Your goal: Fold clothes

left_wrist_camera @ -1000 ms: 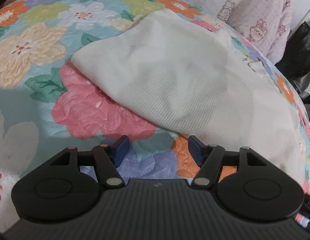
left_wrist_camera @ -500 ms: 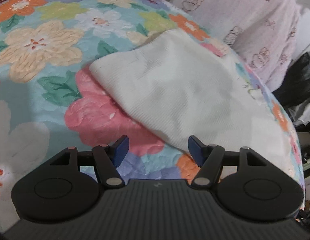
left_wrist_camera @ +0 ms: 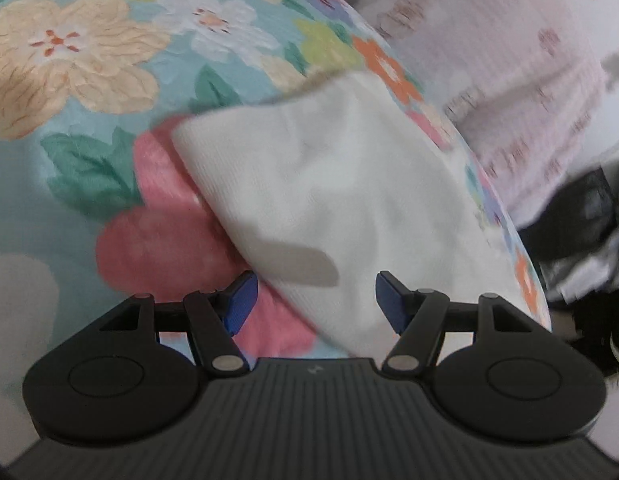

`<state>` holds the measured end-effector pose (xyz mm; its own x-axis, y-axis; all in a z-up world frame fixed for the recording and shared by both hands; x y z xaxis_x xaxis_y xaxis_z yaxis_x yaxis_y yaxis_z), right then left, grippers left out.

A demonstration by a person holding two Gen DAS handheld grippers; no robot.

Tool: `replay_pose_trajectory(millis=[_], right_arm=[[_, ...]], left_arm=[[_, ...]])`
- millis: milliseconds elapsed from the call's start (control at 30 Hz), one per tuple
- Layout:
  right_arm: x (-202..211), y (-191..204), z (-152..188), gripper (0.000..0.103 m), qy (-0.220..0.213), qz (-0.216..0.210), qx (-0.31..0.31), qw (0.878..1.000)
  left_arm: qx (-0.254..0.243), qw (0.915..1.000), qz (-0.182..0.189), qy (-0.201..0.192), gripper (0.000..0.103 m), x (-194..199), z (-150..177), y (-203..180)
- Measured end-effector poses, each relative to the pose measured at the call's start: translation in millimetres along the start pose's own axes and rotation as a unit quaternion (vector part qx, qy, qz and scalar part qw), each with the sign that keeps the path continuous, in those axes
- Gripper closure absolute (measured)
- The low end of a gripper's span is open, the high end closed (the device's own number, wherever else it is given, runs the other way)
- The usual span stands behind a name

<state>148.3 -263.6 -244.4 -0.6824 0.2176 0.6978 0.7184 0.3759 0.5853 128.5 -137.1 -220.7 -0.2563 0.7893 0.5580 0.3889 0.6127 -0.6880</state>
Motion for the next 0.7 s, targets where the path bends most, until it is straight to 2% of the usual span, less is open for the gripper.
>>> replay_pose_trajectory(millis=[67, 133, 167, 200, 233, 267, 300, 333, 367, 433, 500, 533, 633, 700], right_arm=[[-18.6, 2.6, -5.4, 0.016, -0.003, 0.001, -0.002, 1.0], [-24.3, 14.8, -4.3, 0.015, -0.024, 0.003, 0.021, 0.999], [-25.2, 21.1, -1.7, 0.017, -0.031, 0.005, 0.033, 0.999], [-25.9, 24.9, -0.1, 0.024, -0.037, 0.0, 0.048, 0.998], [-27.2, 26.5, -0.2, 0.054, -0.039, -0.008, 0.061, 0.997], [-29.2, 27.1, -2.5, 0.083, -0.035, -0.016, 0.072, 0.997], [-31.1, 27.0, -5.9, 0.085, -0.028, -0.022, 0.08, 0.996], [-31.4, 27.5, -10.0, 0.089, -0.026, -0.027, 0.09, 0.995], [-28.1, 30.7, -14.9, 0.093, -0.035, -0.029, 0.11, 0.993], [-9.1, 44.7, -27.9, 0.095, -0.074, -0.029, 0.173, 0.982], [21.9, 57.7, -46.5, 0.096, -0.127, -0.038, 0.219, 0.967], [35.6, 59.0, -55.8, 0.097, -0.137, -0.045, 0.223, 0.964], [53.7, 41.9, -72.4, 0.097, -0.124, -0.022, 0.239, 0.963], [39.1, 14.3, -76.5, 0.097, -0.074, -0.004, 0.216, 0.974]], left_arm=[[-0.031, 0.9986, -0.039, -0.02, 0.038, -9.8, -9.8, 0.0], [-0.05, 0.9966, -0.051, -0.04, 0.028, -18.5, -18.0, 1.0], [-0.043, 0.9969, -0.047, -0.046, 0.026, -22.3, -21.8, 3.4], [-0.037, 0.9971, -0.043, -0.051, 0.025, -25.9, -25.4, 5.6], [-0.039, 0.9966, -0.045, -0.057, 0.03, -28.6, -28.3, 5.0], [-0.045, 0.996, -0.049, -0.061, 0.046, -31.5, -30.9, 3.6], [-0.077, 0.9931, -0.072, -0.051, 0.095, -36.4, -32.0, -4.1], [-0.109, 0.9887, -0.093, -0.043, 0.097, -40.3, -33.0, -12.3], [-0.137, 0.9841, -0.101, -0.052, 0.097, -37.6, -32.7, -24.0], [-0.176, 0.9757, -0.109, -0.073, 0.097, -22.7, -31.1, -47.4], [-0.19, 0.9737, -0.087, -0.091, 0.097, 2.5, -28.4, -67.3], [-0.193, 0.974, -0.076, -0.091, 0.097, 14.7, -26.3, -74.3], [-0.211, 0.9733, -0.067, -0.061, 0.097, 29.5, -9.5, -83.6], [-0.214, 0.9736, -0.073, -0.032, 0.097, 24.7, 9.4, -76.3]])
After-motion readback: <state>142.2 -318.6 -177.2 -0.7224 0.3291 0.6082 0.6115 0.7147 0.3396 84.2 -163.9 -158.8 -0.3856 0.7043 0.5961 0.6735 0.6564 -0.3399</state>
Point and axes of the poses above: each gripper's, at about its wrist camera, not at the fingertips, and x roughly against the way its jaws point, y to its left, z to its underside, the point moved 2 cm from there along -x, roughly the way its jaws point, and after that the axes turned 10 degrees about z, right-handed, at the moved point
